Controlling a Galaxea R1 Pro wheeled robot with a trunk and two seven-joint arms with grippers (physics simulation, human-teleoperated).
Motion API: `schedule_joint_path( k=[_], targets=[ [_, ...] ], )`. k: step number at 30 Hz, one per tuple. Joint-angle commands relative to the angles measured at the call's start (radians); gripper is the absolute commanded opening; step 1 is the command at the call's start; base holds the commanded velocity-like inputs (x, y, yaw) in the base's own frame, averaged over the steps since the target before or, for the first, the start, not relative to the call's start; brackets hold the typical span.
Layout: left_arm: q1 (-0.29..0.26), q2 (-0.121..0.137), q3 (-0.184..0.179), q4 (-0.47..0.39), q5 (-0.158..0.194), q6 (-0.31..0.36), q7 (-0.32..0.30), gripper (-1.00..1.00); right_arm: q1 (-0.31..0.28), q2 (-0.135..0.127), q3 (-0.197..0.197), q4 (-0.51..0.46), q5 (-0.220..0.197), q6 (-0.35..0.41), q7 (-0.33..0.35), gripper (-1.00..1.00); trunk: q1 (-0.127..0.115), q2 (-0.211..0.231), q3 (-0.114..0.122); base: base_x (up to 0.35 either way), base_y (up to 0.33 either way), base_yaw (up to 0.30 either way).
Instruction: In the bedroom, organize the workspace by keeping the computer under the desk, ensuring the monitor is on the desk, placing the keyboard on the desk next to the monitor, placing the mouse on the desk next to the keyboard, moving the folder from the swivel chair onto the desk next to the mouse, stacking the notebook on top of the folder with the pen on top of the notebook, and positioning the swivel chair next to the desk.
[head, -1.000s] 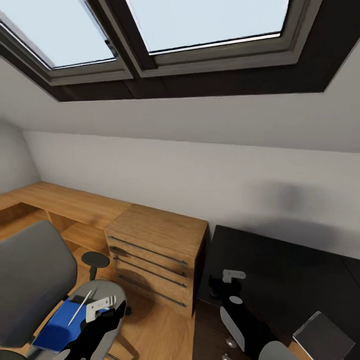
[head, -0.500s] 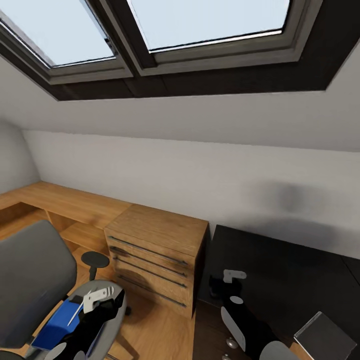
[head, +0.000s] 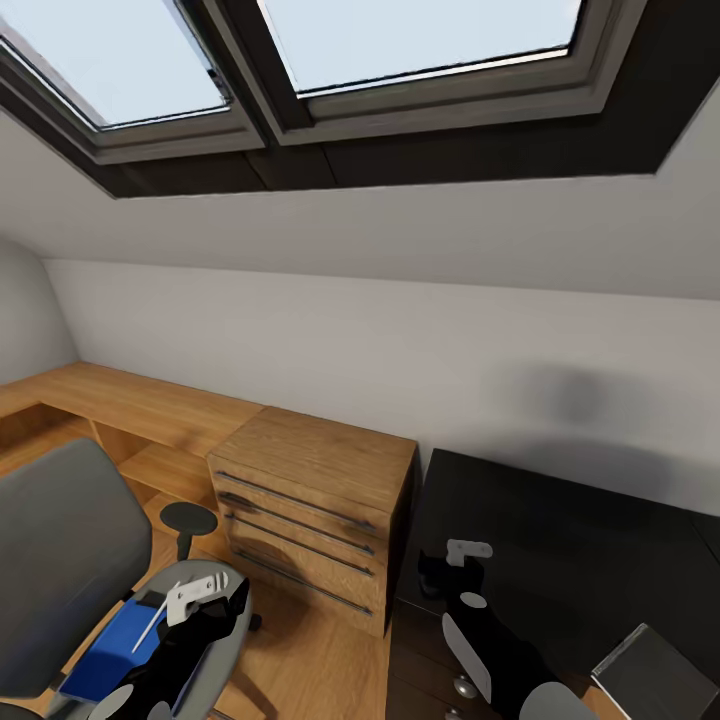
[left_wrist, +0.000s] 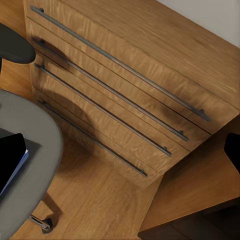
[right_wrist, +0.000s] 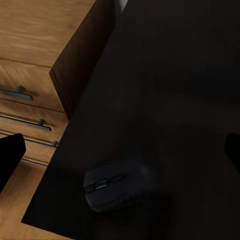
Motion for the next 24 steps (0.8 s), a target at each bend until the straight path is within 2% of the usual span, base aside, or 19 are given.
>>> schedule_joint_path(
  k=[1, 24],
  targets=[
    [0.000, -0.001, 0.001, -0.002, 0.011, 0.006, 0.005, 1.00, -0.001, -0.001, 0.007, -0.001, -0.009, 0.000, -0.008, 1.00, 0.004, -0.009, -0.005, 0.000, 0.000, 0.000],
    [0.000, -0.001, 0.001, -0.002, 0.009, 0.005, 0.005, 1.00, -0.001, -0.001, 0.007, 0.000, -0.009, 0.000, -0.007, 1.00, 0.093, -0.170, -0.077, 0.000, 0.000, 0.000]
  ],
)
